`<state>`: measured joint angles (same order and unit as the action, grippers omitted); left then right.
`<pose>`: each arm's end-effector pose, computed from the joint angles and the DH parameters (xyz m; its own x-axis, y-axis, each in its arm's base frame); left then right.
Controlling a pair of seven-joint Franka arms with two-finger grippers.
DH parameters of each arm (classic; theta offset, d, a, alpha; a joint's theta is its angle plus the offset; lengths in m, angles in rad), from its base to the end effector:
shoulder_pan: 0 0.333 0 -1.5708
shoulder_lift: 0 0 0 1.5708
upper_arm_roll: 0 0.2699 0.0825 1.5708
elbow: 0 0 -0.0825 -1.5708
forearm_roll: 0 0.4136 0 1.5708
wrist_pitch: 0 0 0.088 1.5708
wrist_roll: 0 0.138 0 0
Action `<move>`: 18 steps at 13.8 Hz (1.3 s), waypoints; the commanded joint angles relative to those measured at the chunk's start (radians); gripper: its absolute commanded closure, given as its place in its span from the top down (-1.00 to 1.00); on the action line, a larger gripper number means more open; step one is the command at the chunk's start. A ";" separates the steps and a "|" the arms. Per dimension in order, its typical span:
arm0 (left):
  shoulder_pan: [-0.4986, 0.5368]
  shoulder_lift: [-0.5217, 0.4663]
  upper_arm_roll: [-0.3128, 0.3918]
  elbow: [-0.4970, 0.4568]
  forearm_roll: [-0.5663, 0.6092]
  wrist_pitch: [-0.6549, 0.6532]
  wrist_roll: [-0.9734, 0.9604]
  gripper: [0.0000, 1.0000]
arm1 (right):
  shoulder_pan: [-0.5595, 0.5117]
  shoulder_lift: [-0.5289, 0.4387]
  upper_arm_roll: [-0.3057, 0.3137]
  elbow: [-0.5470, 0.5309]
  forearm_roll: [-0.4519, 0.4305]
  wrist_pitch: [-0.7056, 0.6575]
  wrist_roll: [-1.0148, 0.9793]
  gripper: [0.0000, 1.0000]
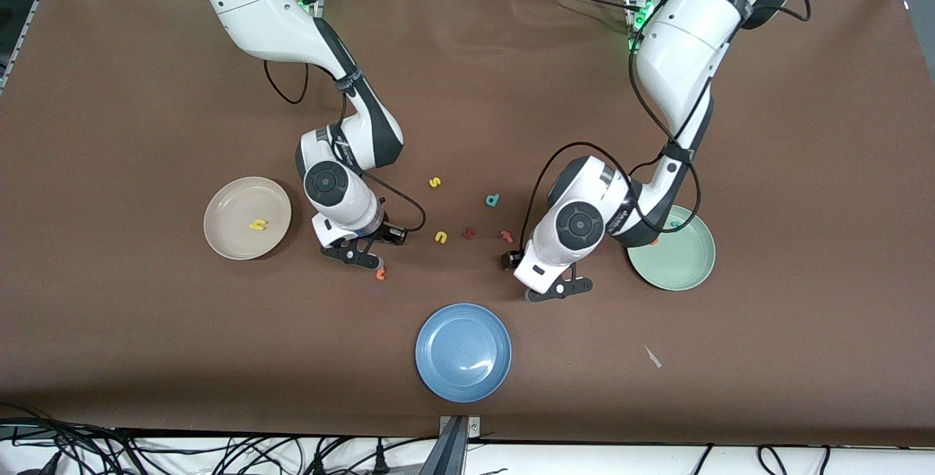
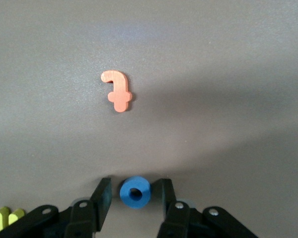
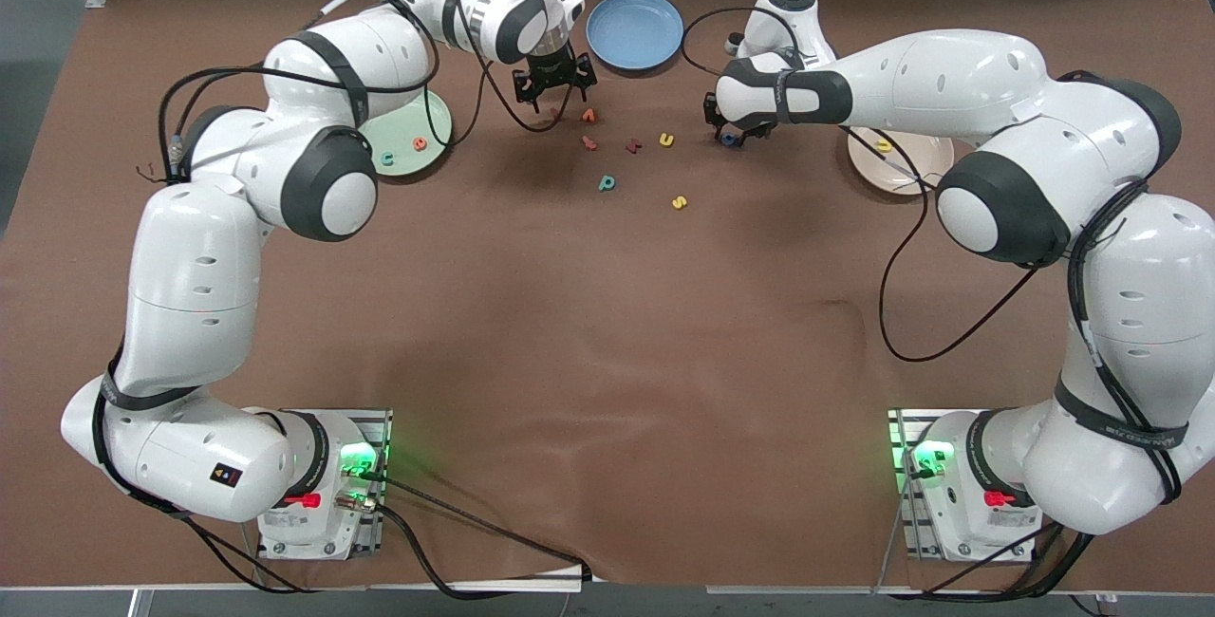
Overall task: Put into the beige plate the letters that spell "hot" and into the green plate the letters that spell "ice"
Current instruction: 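Grasp the pink l with the left gripper while the right gripper holds the o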
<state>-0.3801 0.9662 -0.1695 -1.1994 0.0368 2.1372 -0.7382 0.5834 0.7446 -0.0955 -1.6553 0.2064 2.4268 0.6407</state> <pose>0.6479 -0.3654 0.1214 0.9685 0.2335 -0.0870 0.2396 -0.9685 0.0674 0.5945 0.3228 0.0928 0.9609 -0.2759 -0.0223 -0.2768 -0.9578 -0.0772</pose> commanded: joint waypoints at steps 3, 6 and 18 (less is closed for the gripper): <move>-0.013 0.031 0.025 0.038 -0.006 0.000 -0.007 -0.03 | -0.007 0.024 0.007 0.037 -0.005 -0.009 -0.003 -0.23; -0.014 0.032 0.025 0.035 0.023 0.000 -0.007 -0.19 | -0.007 0.030 0.007 0.037 -0.004 -0.008 0.005 -0.37; -0.022 0.023 0.025 0.011 0.110 -0.022 -0.004 -1.00 | -0.102 -0.077 -0.056 0.083 -0.009 -0.296 -0.216 -0.82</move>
<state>-0.4033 0.9931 -0.1531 -1.1965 0.1177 2.1411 -0.7386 0.5265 0.7263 -0.1253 -1.5658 0.2044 2.2313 0.5624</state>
